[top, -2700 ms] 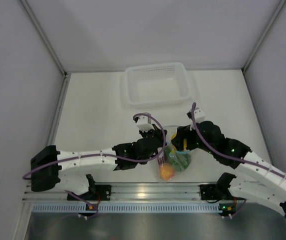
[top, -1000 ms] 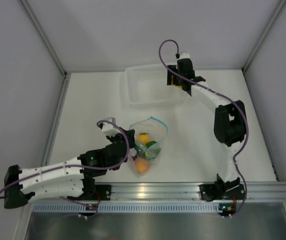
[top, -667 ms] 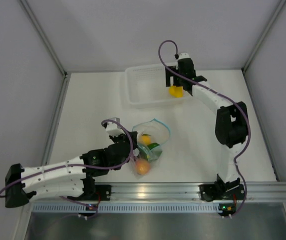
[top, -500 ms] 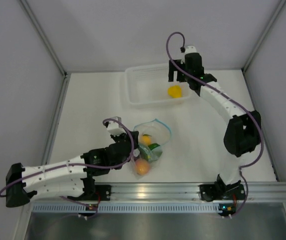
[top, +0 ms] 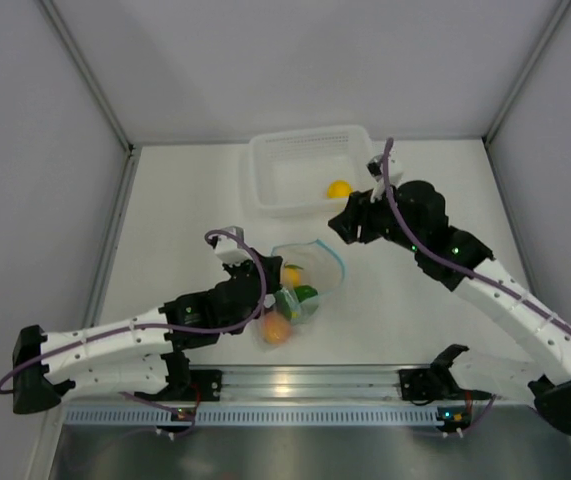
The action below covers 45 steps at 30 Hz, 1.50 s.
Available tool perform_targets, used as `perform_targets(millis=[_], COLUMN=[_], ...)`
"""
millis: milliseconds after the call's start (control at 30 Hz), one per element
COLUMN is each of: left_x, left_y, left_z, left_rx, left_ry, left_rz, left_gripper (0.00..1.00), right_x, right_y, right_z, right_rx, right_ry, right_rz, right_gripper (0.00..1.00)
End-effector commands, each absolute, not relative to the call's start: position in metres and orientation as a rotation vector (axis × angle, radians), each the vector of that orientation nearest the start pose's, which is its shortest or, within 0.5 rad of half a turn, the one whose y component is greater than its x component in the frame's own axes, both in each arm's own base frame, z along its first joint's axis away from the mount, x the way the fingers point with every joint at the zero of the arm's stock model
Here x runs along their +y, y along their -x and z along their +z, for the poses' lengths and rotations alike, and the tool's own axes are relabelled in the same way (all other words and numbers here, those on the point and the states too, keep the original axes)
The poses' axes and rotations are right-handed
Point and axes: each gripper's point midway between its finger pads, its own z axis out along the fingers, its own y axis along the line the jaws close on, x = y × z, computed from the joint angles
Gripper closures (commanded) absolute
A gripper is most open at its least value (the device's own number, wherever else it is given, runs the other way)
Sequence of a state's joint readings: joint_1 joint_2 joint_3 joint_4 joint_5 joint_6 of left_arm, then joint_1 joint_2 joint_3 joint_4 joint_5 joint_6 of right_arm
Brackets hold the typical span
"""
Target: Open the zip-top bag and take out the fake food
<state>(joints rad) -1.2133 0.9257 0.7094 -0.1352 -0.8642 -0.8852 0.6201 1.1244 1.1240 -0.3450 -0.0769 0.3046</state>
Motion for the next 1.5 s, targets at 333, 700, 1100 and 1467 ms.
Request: perform_targets(millis=[333,700,1100,1467], left_x=[-0.295,-0.340,-0.358,-0.375], left_y=[-0.215,-0.210,-0.217,-0.208], left_z=[0.283,0.306,0.287,0.307], left_rx=[1.789,1.736,1.764,1.761], left_ry=[0.258,0.269,0.237,0.164], left_rz=[-0.852,-1.102,-1.059,-1.146], left_gripper=[1.00,1.00,1.00,1.00], right_x=[0.284,0.199,0.247,0.278], right_y=[-0.165,-0.204,-0.185,-0.201], right_z=[0.263,0.202,0.186,0.184], right_rx=[1.908,2.041,2.072,1.997], right_ry=[0.532,0.208,0.444,0.175], right_rz=[0.925,0.405,0.607,0.814], right_gripper=[0.58,0.59,0.57,0.57])
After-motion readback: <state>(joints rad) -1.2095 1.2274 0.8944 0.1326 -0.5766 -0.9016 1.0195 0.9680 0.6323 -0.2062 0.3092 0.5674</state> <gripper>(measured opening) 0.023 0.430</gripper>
